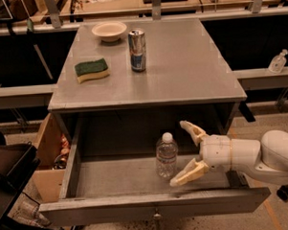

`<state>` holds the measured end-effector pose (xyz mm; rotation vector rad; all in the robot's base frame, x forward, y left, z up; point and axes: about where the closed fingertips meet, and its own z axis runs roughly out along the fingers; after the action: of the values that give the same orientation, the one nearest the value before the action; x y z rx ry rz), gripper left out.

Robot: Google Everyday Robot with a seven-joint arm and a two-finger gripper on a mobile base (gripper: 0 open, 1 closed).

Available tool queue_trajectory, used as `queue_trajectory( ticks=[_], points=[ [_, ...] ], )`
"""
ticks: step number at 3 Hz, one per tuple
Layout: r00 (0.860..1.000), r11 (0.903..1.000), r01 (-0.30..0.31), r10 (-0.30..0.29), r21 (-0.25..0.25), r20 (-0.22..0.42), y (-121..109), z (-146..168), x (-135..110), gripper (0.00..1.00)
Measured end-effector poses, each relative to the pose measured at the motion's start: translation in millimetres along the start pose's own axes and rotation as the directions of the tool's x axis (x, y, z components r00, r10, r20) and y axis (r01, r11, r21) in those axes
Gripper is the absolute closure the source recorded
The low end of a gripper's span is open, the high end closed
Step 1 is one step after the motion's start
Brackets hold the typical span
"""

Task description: Pick water bottle from top drawer and place on counter

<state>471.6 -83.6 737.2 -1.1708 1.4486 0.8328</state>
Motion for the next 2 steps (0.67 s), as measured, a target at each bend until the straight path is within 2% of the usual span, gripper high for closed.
queue_trajectory(
  ticks=[1,2],
  points=[
    [1.0,1.0,0.0,0.0,0.0,0.0,0.0,0.1,0.1,0.0],
    [1.0,0.9995,-0.031,0.031,-0.007,0.002,-7.5,6.5,4.2,0.0]
  ],
)
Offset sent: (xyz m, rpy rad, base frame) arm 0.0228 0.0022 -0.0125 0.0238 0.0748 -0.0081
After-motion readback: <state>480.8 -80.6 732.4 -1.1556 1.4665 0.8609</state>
